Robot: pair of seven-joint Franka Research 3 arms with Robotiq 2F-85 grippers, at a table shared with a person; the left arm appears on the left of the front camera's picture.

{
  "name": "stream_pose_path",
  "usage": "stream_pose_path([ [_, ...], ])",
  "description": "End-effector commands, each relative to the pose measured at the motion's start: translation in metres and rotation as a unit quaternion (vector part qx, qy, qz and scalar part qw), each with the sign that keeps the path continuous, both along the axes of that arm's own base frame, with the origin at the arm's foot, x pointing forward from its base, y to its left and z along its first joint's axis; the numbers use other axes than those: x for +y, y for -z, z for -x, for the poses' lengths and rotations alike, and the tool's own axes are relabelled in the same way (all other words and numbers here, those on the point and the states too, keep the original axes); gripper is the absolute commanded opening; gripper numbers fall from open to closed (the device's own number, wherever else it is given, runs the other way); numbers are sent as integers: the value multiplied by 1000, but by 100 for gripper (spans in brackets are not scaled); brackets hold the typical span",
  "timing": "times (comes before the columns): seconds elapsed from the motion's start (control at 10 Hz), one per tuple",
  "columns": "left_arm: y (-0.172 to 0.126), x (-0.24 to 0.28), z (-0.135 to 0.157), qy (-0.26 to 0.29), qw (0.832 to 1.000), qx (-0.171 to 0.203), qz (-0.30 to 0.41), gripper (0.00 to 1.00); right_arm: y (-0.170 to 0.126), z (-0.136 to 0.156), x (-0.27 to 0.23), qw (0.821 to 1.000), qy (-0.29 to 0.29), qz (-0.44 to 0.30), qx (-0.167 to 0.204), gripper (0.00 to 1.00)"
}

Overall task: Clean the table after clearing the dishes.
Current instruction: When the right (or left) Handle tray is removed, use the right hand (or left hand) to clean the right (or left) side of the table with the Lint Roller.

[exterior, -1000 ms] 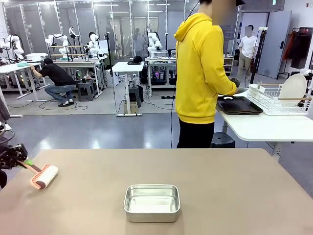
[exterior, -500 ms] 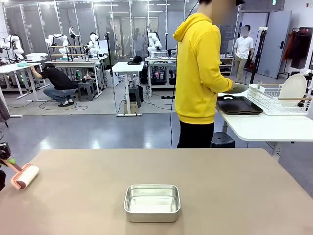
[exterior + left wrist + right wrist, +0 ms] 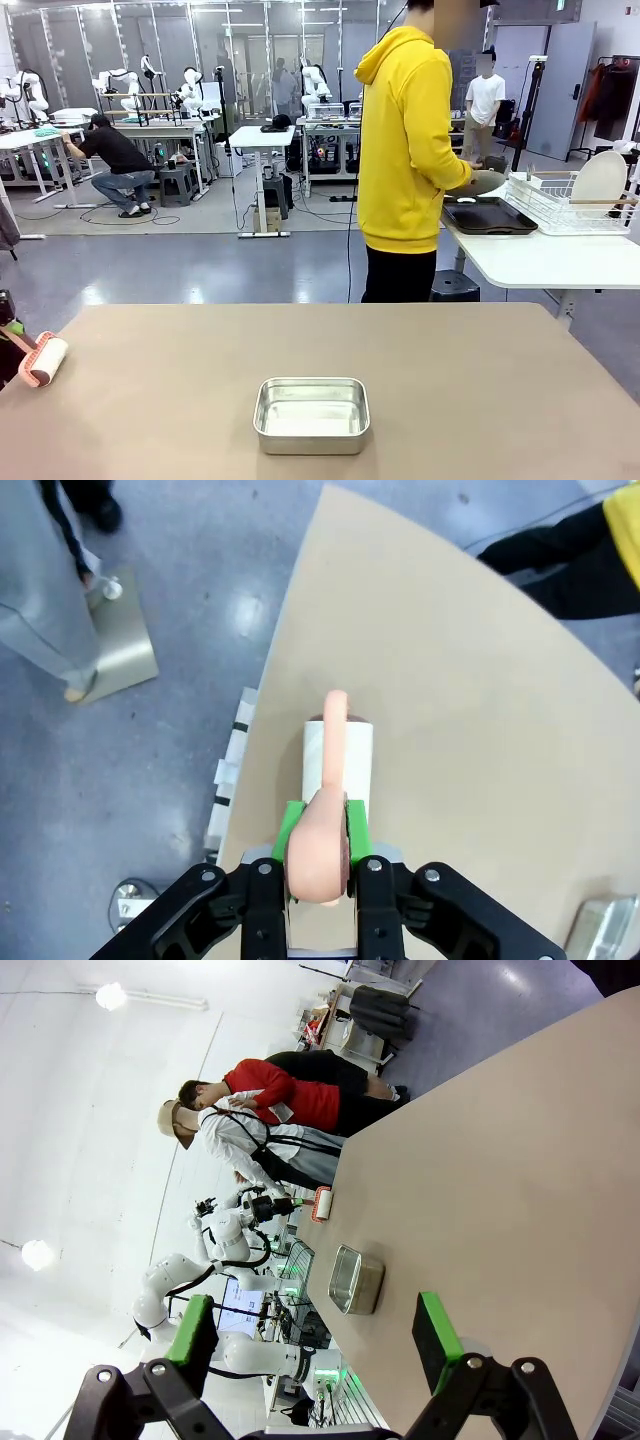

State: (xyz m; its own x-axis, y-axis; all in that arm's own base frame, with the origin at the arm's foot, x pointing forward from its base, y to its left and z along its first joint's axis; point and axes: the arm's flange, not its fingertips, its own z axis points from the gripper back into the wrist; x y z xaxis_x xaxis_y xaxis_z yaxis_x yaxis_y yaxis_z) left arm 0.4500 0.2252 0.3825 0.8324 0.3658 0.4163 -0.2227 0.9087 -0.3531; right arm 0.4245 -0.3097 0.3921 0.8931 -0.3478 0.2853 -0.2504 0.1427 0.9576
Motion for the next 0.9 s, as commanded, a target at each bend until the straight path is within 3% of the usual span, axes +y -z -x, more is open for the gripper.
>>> stream_pose_path([
  [0.0,-25,-5,13,15,1000,-18,1,21,-3,2,1,1000,-6,4,2,100],
  [0.4,-116,-29,29,42,998,-34,-35,21,-3,2,1,1000,-6,4,2,100],
  [0.6,-124,-44,19,51,997,-25,-49,21,-3,2,1,1000,-6,4,2,100],
  [0.8,-116,-28,25,40,997,-44,-47,21,-3,2,1,1000,-6,4,2,100],
])
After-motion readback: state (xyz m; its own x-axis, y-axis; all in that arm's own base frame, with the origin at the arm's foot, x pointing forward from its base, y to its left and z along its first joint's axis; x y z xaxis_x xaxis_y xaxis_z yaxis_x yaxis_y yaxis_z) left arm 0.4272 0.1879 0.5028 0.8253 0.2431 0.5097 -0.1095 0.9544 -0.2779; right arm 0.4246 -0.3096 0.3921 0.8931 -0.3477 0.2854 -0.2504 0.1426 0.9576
